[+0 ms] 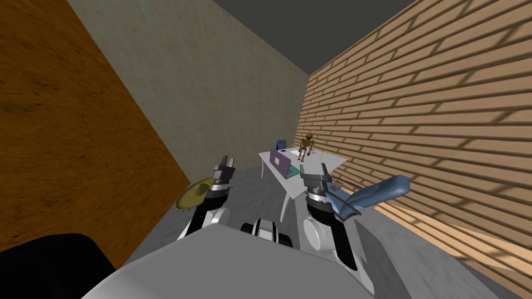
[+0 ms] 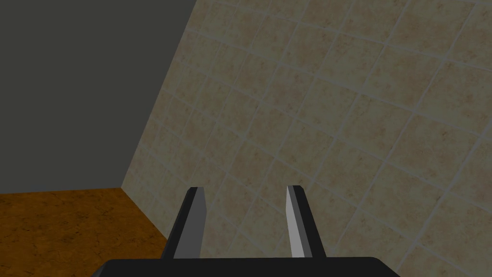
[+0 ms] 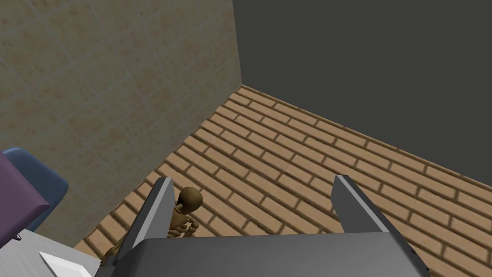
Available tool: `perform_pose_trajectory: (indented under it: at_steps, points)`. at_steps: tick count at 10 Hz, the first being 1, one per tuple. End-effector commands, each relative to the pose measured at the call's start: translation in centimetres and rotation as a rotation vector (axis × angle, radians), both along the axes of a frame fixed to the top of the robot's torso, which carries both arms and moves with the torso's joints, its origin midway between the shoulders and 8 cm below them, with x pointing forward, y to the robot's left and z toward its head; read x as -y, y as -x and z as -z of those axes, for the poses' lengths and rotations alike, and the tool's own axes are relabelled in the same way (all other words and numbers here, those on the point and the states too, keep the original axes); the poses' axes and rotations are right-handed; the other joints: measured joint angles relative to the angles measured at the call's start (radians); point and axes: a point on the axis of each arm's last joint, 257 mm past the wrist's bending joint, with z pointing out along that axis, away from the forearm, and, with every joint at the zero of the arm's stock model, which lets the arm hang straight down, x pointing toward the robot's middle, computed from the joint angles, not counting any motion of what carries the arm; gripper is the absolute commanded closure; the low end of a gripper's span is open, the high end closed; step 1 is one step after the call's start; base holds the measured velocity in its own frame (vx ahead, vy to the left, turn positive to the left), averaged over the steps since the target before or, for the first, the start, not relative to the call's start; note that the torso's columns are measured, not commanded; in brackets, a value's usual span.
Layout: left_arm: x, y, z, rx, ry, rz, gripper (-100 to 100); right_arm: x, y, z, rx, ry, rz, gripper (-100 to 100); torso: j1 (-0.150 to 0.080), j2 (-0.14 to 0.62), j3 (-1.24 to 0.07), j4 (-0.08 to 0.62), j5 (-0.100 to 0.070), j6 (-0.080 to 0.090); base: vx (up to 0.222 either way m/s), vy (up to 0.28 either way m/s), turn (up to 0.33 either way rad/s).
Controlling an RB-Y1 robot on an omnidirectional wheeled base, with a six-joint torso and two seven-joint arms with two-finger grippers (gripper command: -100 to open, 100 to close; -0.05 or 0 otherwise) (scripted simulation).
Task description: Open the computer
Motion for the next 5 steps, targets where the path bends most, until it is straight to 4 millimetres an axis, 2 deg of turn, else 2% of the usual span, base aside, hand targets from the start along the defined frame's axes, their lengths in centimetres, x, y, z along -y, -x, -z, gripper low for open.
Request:
perform_pose_trajectory:
  at_steps: [1, 5]
  points:
    - [0.0, 0.0, 0.0, 0.000, 0.000, 0.000, 0, -0.7, -0.9, 0.2, -0.003, -0.114, -0.101, -100, 0.001, 0.001, 0.000, 0.000, 0.000, 0.001, -0.003, -0.125, 0.094]
    - [0.0, 0.0, 0.0, 0.000, 0.000, 0.000, 0, -2.0, -2.2, 0.6, -0.013, -0.271, -0.243, -100, 0.001, 0.000, 0.000, 0.000, 0.000, 0.000, 0.016, -0.116, 0.073]
